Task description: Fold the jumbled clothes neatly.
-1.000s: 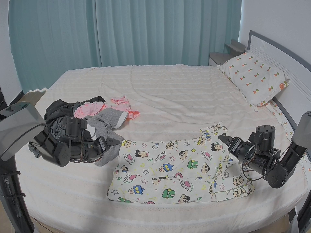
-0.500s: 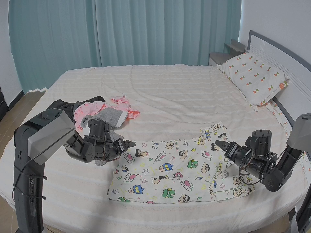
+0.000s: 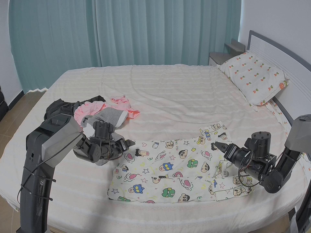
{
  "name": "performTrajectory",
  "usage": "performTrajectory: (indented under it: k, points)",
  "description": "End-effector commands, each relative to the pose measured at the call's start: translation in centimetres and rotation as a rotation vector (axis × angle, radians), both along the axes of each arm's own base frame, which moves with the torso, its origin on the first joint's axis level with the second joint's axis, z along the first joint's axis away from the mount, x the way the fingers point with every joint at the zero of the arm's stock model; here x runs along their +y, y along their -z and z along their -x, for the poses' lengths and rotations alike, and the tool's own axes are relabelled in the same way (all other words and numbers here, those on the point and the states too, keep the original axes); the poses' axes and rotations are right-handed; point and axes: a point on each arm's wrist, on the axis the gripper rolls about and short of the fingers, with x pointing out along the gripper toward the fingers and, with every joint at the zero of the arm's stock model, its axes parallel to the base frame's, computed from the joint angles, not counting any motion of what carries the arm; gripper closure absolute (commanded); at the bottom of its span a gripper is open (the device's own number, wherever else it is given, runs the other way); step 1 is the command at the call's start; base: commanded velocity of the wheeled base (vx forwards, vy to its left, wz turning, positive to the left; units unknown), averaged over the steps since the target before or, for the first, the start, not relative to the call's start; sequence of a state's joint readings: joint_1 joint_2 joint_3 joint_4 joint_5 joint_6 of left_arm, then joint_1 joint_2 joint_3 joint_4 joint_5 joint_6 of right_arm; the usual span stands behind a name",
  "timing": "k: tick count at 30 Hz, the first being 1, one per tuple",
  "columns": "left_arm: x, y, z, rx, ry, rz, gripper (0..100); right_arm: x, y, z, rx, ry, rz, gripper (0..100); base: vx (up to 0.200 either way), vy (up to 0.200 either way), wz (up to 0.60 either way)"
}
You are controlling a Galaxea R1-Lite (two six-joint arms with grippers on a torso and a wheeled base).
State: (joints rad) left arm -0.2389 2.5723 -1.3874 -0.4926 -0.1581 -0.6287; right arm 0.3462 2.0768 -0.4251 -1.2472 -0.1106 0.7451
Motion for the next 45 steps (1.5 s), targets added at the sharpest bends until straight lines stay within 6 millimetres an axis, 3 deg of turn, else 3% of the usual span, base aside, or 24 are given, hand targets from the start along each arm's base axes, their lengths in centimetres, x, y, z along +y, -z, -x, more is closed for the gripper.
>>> performTrajectory:
  k: [1,13,20,21,26,30,33,39,45]
  points:
    - [-0.1,0.8,-0.1,0.021,0.001,-0.004,0,0.0,0.2,-0.1,0.005,0.001,0.001,0,0.000,0.000,0.00]
    - [-0.3,1.0,-1.1,0.052,-0.001,-0.011,0,-0.1,0.2,-0.1,0.005,0.003,0.003,0,0.000,0.000,0.00]
    - [-1.6,0.9,-1.6,0.043,0.018,-0.013,0,-0.1,0.6,-0.2,0.018,0.003,0.007,0,0.000,0.000,0.00]
    - [-1.7,0.9,-1.8,0.035,0.009,-0.019,100,-0.1,0.6,-0.2,0.016,0.007,0.007,0,0.000,0.000,0.00]
    - [-1.6,0.9,-2.4,0.006,-0.049,-0.058,100,-1.0,0.4,-0.7,0.005,0.034,0.007,0,0.000,0.000,0.00]
    - [-1.2,0.9,-2.5,-0.002,-0.103,-0.086,100,-2.6,0.7,-3.0,-0.012,0.049,0.019,0,0.000,0.000,0.00]
    - [-1.3,0.4,-2.5,-0.012,-0.123,-0.095,100,-4.2,1.3,-6.3,0.011,0.019,0.042,0,0.000,0.000,0.00]
    - [-2.1,0.0,-2.1,-0.025,-0.142,-0.125,100,-7.3,0.8,-11.3,0.095,-0.007,0.063,0,0.000,0.000,0.00]
    - [-3.2,-1.3,-1.3,-0.034,-0.119,-0.124,100,-8.8,2.8,-16.3,0.145,-0.035,0.114,0,0.000,0.000,0.00]
